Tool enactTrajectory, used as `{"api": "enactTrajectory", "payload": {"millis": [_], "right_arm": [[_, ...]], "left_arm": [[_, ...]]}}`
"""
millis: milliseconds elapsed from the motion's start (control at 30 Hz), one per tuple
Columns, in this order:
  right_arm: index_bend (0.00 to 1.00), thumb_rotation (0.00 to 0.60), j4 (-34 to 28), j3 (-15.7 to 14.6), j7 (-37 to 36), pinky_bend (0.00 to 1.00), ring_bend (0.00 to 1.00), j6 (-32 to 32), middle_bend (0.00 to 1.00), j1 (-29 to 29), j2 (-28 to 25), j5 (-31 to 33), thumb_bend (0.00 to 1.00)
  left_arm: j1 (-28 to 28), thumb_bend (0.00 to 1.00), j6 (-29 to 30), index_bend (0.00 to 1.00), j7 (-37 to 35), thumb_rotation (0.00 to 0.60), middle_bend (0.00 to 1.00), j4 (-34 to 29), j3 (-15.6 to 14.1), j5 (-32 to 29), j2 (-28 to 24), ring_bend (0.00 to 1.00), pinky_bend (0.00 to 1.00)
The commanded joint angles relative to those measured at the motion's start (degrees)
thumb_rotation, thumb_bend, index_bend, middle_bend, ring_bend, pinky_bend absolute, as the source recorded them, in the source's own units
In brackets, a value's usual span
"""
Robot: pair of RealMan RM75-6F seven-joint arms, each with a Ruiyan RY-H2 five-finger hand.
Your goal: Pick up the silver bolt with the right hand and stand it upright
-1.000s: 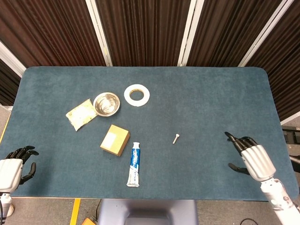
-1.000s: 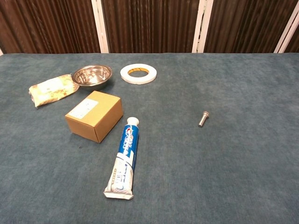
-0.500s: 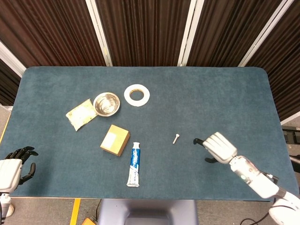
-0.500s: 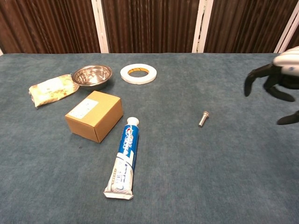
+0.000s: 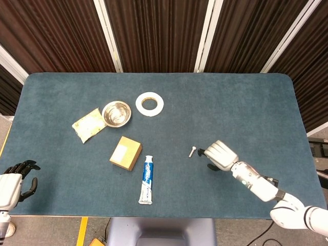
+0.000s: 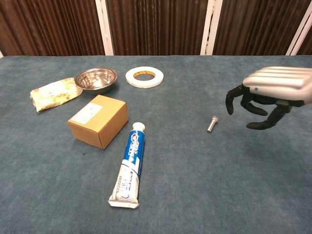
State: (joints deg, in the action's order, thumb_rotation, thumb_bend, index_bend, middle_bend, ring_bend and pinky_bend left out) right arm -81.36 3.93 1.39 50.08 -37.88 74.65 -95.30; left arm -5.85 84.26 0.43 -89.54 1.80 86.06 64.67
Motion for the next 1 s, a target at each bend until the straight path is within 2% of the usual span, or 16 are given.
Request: {"api": "enactTrajectory", "payload": {"millis": [33, 300, 633, 1000], "right_arm": [[0.52, 0.600, 1.99, -0.06, -0.65, 0.94, 0.99, -0.11, 0.89, -1.04, 1.88, 0.62, 0.42], [0.53, 0.600, 4.57, -0.64, -2.23, 0.94, 0.99, -2.62, 0.89, -3.45, 4.17, 2.16, 0.44], [0.53, 0.600, 9.65, -2.01, 2.30, 0.94, 0.99, -3.47, 0.89, -4.85, 8.59, 2.82, 0.44], [0.50, 0.600, 13.63, -2.22, 2.68, 0.94, 0.99, -4.22, 0.89, -6.54, 11.81, 4.13, 0.44]], "left_arm": [[0.00, 0.53, -0.02, 0.39, -0.17, 0.600, 0.27, 0.06, 0.04, -0.07, -0.01, 0.30, 0.37], [-0.08, 0.53, -0.36, 0.39, -0.51, 0.600, 0.27, 0.12, 0.07, -0.28, -0.06, 0.30, 0.37], [-0.07, 0.52, -0.36, 0.39, -0.78, 0.600, 0.28, 0.15, 0.11, -0.28, -0.10, 0.30, 0.37], [-0.07, 0.52, -0.44, 0.39, -0.90, 0.600, 0.29, 0.21, 0.09, -0.32, -0.14, 0.30, 0.37]]}}
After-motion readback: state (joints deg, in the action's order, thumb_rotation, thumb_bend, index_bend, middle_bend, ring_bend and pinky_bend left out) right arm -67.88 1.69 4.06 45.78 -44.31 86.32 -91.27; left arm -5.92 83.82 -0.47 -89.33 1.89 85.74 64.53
